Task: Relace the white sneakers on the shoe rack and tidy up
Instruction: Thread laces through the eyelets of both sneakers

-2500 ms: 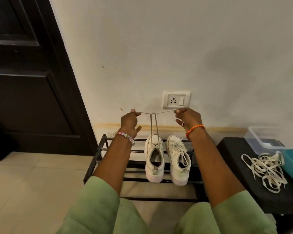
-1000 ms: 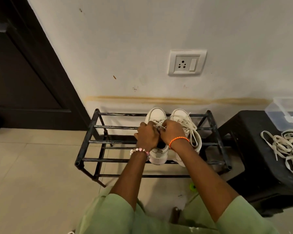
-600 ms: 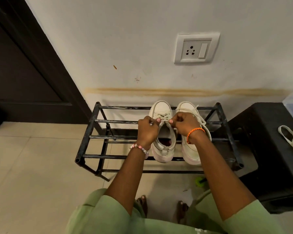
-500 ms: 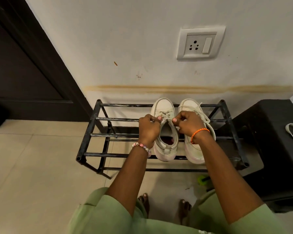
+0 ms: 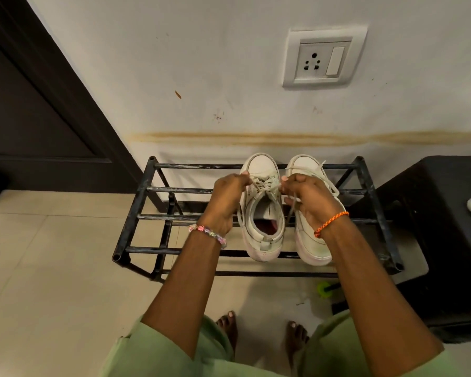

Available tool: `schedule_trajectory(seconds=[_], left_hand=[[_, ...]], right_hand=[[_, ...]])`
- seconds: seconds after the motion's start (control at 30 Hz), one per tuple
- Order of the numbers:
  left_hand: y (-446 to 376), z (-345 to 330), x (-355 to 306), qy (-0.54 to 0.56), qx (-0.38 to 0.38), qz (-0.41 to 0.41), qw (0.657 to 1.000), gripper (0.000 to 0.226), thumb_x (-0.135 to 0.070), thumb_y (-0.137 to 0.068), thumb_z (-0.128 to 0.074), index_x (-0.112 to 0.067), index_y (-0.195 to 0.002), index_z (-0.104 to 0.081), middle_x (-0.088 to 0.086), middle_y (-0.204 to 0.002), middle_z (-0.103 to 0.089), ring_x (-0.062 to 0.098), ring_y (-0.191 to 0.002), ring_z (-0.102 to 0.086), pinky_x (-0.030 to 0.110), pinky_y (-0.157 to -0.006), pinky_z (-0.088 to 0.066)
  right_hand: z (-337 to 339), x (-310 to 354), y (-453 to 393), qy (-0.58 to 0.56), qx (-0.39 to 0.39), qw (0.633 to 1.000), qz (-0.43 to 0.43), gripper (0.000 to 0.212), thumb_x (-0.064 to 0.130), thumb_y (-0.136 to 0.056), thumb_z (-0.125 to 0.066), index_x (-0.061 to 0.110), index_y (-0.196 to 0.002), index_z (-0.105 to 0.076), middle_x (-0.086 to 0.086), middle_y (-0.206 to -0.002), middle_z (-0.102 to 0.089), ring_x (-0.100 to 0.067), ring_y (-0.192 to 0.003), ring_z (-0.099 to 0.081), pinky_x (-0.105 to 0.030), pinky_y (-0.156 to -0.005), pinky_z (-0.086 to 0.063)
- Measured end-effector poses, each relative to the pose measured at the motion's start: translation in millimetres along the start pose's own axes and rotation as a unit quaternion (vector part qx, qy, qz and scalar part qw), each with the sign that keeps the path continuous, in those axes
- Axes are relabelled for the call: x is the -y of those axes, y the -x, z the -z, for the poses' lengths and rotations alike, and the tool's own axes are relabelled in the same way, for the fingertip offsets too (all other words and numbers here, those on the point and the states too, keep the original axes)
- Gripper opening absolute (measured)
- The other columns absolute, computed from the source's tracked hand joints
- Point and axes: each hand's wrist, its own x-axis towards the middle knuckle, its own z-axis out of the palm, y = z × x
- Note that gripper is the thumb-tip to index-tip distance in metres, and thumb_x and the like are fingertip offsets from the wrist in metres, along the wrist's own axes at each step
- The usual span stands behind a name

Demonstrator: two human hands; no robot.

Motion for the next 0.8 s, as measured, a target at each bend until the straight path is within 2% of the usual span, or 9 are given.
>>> schedule_trajectory(seconds=[0.13,0.2,0.33,0.43,0.5,0.6,0.67,0.73,0.8], left_hand=[[5.8,-2.0,-12.6,0.095,0.041,-0.026,0.994,0.023,-0.022,-0.099,-0.047,-0.014,-0.081,-0.058,0.0,-0.089,-0.069,0.009,-0.079,-0.065,0.024,-0.063,-0.051],[3.8,-3.7,-12.0,0.109,0.06,-0.033,0.992,0.022,-0.022,-0.098,-0.048,-0.012,-0.082,-0.059,0.002,-0.087,-0.067,0.012,-0.077,-0.065,0.02,-0.059,-0.055],[-8.9,-4.9,-7.1,0.031,0.102,-0.084,0.991,0.017,-0.012,-0.099,-0.047,-0.006,-0.096,-0.062,0.002,-0.086,-0.065,0.007,-0.068,-0.061,0.014,-0.059,-0.052],[-16.9,-2.3,-2.9,-0.021,0.145,-0.126,0.981,0.017,-0.001,-0.095,-0.048,0.0,-0.104,-0.062,-0.001,-0.078,-0.067,-0.001,-0.064,-0.062,0.012,-0.065,-0.051],[-19.7,0.8,-3.1,-0.036,0.174,-0.138,0.974,0.018,0.003,-0.092,-0.052,0.001,-0.105,-0.064,-0.006,-0.075,-0.07,-0.001,-0.068,-0.064,0.013,-0.068,-0.051],[-23.8,7.8,-6.9,-0.054,0.197,-0.141,0.969,0.016,0.003,-0.085,-0.061,-0.004,-0.097,-0.068,-0.006,-0.077,-0.073,0.005,-0.073,-0.068,0.015,-0.071,-0.052],[-26.2,11.0,-9.6,-0.063,0.188,-0.132,0.971,0.013,0.001,-0.08,-0.068,-0.005,-0.091,-0.067,-0.001,-0.073,-0.073,0.009,-0.07,-0.07,0.017,-0.069,-0.053],[-27.0,11.7,-11.1,-0.035,0.176,-0.092,0.98,0.024,0.0,-0.078,-0.071,-0.006,-0.095,-0.055,0.004,-0.07,-0.073,0.013,-0.066,-0.07,0.02,-0.067,-0.055],[-29.7,11.7,-11.3,-0.013,0.173,-0.053,0.983,0.036,-0.001,-0.078,-0.072,-0.007,-0.104,-0.048,0.008,-0.075,-0.072,0.015,-0.067,-0.07,0.023,-0.072,-0.057]], right_hand=[[-4.2,10.3,4.5,-0.189,0.022,0.981,0.024,0.023,0.016,-0.096,-0.049,0.014,-0.073,-0.054,-0.003,-0.074,-0.063,-0.017,-0.076,-0.064,-0.031,-0.078,-0.05],[-6.6,12.5,2.5,-0.23,0.04,0.971,0.043,0.024,0.013,-0.097,-0.045,0.013,-0.075,-0.054,-0.003,-0.072,-0.064,-0.019,-0.07,-0.065,-0.031,-0.071,-0.054],[-16.1,2.6,-9.2,-0.107,0.002,0.989,0.106,0.024,0.001,-0.097,-0.044,0.011,-0.079,-0.057,-0.004,-0.075,-0.061,-0.004,-0.051,-0.056,-0.02,-0.055,-0.05],[-16.6,-4.3,-20.8,0.008,-0.016,0.989,0.148,0.02,-0.006,-0.092,-0.048,0.008,-0.084,-0.06,-0.002,-0.075,-0.062,0.003,-0.051,-0.057,-0.013,-0.055,-0.048],[-15.2,-6.5,-27.6,0.045,-0.016,0.986,0.158,0.016,-0.011,-0.088,-0.052,0.0,-0.091,-0.064,0.0,-0.074,-0.062,0.005,-0.055,-0.06,-0.011,-0.058,-0.049],[-15.3,-9.2,-30.7,0.051,-0.003,0.985,0.162,0.02,-0.017,-0.083,-0.055,-0.005,-0.095,-0.066,0.011,-0.067,-0.069,0.002,-0.061,-0.064,-0.015,-0.061,-0.052],[-16.2,-8.3,-28.7,0.025,-0.002,0.988,0.154,0.024,-0.019,-0.081,-0.056,0.003,-0.086,-0.063,0.009,-0.059,-0.069,-0.004,-0.057,-0.066,-0.018,-0.056,-0.053],[-16.0,-5.2,-26.6,-0.017,-0.005,0.989,0.148,0.031,-0.019,-0.079,-0.059,0.011,-0.083,-0.052,0.004,-0.057,-0.069,-0.009,-0.053,-0.066,-0.021,-0.051,-0.054],[-16.0,-3.0,-24.8,-0.042,0.012,0.988,0.15,0.031,-0.016,-0.079,-0.062,0.012,-0.085,-0.048,0.002,-0.059,-0.07,-0.01,-0.056,-0.068,-0.022,-0.05,-0.053]])
